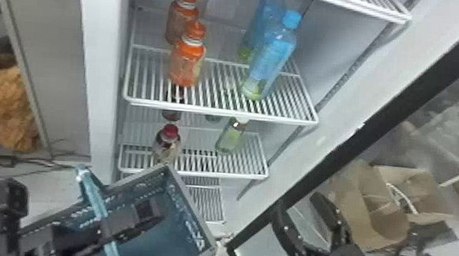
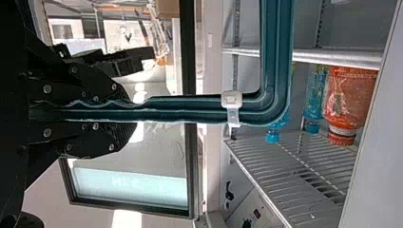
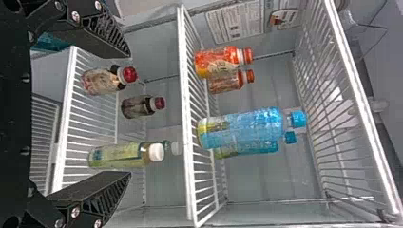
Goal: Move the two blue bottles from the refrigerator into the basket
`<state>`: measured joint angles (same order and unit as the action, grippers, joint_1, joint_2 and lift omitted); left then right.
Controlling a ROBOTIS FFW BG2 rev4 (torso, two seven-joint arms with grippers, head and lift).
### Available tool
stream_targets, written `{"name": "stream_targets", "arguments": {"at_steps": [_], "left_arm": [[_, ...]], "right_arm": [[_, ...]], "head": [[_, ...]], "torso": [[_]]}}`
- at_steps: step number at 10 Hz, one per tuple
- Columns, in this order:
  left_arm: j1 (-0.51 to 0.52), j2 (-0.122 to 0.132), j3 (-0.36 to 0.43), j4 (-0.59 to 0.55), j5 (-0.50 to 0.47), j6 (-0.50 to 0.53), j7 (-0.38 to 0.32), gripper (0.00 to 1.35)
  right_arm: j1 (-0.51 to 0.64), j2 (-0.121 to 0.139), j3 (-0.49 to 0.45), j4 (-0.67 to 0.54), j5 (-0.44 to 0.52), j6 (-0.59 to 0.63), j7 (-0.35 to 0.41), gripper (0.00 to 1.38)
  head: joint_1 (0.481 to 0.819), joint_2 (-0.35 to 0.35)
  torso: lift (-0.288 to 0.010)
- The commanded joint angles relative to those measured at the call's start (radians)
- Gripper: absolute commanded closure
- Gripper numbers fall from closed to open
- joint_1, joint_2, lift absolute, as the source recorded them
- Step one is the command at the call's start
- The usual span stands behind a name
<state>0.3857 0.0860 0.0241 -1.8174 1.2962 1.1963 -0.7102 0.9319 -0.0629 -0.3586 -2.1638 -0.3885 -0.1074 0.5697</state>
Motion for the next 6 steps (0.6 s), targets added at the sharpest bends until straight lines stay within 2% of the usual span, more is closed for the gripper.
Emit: {"name": "stream_targets", "arguments": {"at_steps": [1,6], "left_arm": [[0.000,0.000,0.000,0.000,0.000,-0.001,0.000,1.20],[-0.003,0.000,0.000,0.002,0.000,-0.001,0.000,1.20]], "right_arm": [[-0.036,0.000,-0.010,0.003,0.014,-0.001,0.004,0.17],[-0.161,0.000,-0.008,0.015,0.034,0.036,0.007,0.17]], "head": [[0.695,-0.350],[0.695,-0.350]], "torso": [[-0.010],[-0.010]]}}
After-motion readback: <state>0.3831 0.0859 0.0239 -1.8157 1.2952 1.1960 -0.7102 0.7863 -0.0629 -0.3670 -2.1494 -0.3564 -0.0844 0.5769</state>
